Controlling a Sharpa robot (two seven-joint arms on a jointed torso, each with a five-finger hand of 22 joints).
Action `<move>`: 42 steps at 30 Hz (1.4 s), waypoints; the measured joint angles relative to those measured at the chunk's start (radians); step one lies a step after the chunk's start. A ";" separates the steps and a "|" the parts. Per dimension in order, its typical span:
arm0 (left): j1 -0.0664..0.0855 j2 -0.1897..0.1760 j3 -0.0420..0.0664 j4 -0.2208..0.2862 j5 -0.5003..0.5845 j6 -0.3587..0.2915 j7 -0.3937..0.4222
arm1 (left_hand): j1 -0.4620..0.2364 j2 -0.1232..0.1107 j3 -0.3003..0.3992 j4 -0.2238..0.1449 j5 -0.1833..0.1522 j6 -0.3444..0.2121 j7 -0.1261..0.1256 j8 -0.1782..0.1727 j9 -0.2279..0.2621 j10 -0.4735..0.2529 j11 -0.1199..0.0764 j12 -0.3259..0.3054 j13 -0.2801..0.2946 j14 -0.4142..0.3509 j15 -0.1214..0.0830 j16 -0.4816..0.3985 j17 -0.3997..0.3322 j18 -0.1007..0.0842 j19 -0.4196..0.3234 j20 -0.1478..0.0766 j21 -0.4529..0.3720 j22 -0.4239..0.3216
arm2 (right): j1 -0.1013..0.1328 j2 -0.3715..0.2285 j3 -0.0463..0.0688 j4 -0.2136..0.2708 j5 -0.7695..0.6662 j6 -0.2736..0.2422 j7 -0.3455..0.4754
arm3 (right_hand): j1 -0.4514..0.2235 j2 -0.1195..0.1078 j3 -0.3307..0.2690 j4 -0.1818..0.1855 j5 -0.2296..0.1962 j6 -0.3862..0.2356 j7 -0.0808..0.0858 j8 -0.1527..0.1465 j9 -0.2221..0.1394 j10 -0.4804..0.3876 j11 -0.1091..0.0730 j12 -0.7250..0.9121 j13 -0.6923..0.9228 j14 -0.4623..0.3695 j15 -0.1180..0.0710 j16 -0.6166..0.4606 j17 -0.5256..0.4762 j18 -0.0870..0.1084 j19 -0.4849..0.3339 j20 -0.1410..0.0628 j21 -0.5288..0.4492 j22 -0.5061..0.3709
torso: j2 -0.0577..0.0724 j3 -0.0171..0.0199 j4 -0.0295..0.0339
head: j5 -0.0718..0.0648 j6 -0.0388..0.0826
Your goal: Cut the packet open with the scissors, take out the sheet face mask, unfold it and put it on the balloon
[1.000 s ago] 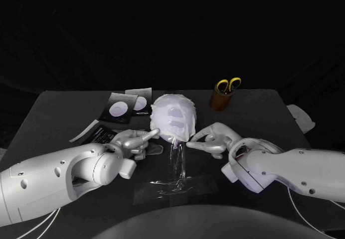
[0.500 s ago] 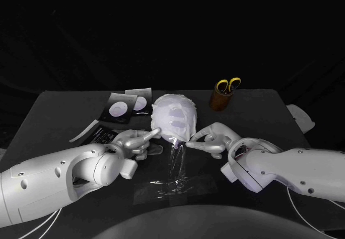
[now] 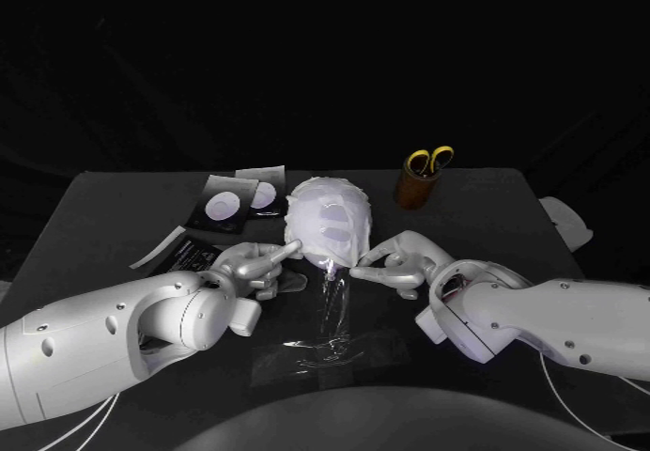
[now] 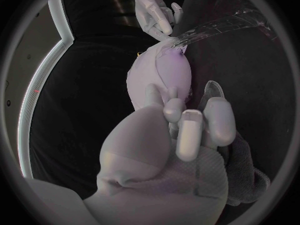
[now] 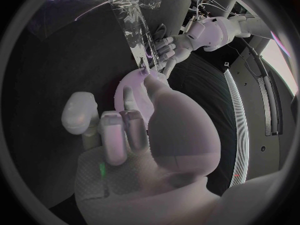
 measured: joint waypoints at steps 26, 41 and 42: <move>0.000 0.001 0.001 0.011 0.031 -0.006 0.045 | 0.033 -0.012 -0.049 -0.006 0.000 0.070 -0.025 0.000 -0.001 0.006 0.005 0.000 -0.001 0.009 -0.009 0.008 0.000 -0.008 0.003 -0.011 0.005 0.005 | 0.000 0.000 0.000 -0.004 0.001 -0.001 0.003 | 0.008 0.000 -0.003 0.003 -0.006 0.011 -0.004 0.004 -0.002 0.002 -0.005 -0.001 0.000 0.003 -0.003 0.000 0.001 -0.001 0.000 0.000 0.000 0.001 | 0.000 0.0000 0.0005 | 0.000 0.000; 0.000 0.003 0.001 0.014 0.007 0.009 0.017 | 0.019 -0.027 -0.069 -0.024 0.000 0.081 -0.021 -0.005 0.002 0.006 0.006 -0.001 -0.001 0.009 -0.009 0.007 0.000 -0.008 0.007 -0.015 0.009 0.013 | 0.000 0.000 0.000 -0.005 0.002 -0.001 0.004 | 0.008 0.000 -0.007 0.007 -0.006 0.015 -0.001 0.004 -0.003 0.002 -0.005 -0.001 0.000 0.002 -0.002 -0.001 0.000 0.002 0.004 -0.004 0.000 0.002 | 0.000 0.0005 -0.0001 | 0.000 0.000; 0.000 0.004 0.001 0.014 0.005 0.008 0.015 | 0.017 -0.029 -0.072 -0.022 0.000 0.081 -0.021 -0.005 0.002 0.006 0.006 -0.001 -0.001 0.009 -0.009 0.007 0.000 -0.008 0.007 -0.015 0.009 0.013 | 0.000 0.000 0.000 -0.005 0.002 -0.001 0.004 | 0.008 0.000 -0.009 0.005 -0.006 0.015 -0.001 0.004 -0.003 0.002 -0.005 0.000 0.000 0.002 -0.002 -0.002 0.000 0.008 0.004 -0.004 -0.001 0.002 | 0.000 0.0005 -0.0003 | 0.000 0.000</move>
